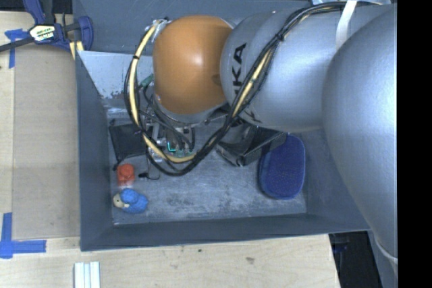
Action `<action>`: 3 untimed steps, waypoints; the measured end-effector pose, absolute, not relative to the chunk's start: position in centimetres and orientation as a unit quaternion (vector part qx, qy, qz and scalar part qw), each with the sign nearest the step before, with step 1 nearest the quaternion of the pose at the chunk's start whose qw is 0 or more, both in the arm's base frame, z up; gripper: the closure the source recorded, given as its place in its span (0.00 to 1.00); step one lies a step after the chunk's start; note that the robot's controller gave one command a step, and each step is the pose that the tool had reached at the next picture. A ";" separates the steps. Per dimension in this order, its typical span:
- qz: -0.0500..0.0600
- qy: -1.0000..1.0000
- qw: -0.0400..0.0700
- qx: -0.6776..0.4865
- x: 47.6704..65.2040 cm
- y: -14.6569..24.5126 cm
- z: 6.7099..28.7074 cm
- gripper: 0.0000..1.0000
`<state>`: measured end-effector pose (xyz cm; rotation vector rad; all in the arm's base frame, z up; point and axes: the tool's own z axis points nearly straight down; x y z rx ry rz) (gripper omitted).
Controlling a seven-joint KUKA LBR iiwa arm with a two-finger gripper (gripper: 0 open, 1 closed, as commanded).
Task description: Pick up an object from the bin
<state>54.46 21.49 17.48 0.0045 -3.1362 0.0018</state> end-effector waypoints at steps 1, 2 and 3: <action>0.000 -0.967 0.002 0.257 57.4 21.9 7.9 0.00; 0.000 -0.967 0.000 0.256 57.5 21.9 8.2 1.00; 0.001 -0.980 0.000 0.201 55.6 16.2 7.9 1.00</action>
Offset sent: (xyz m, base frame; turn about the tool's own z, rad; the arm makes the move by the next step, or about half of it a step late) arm 0.0300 0.0048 -0.0929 -0.5166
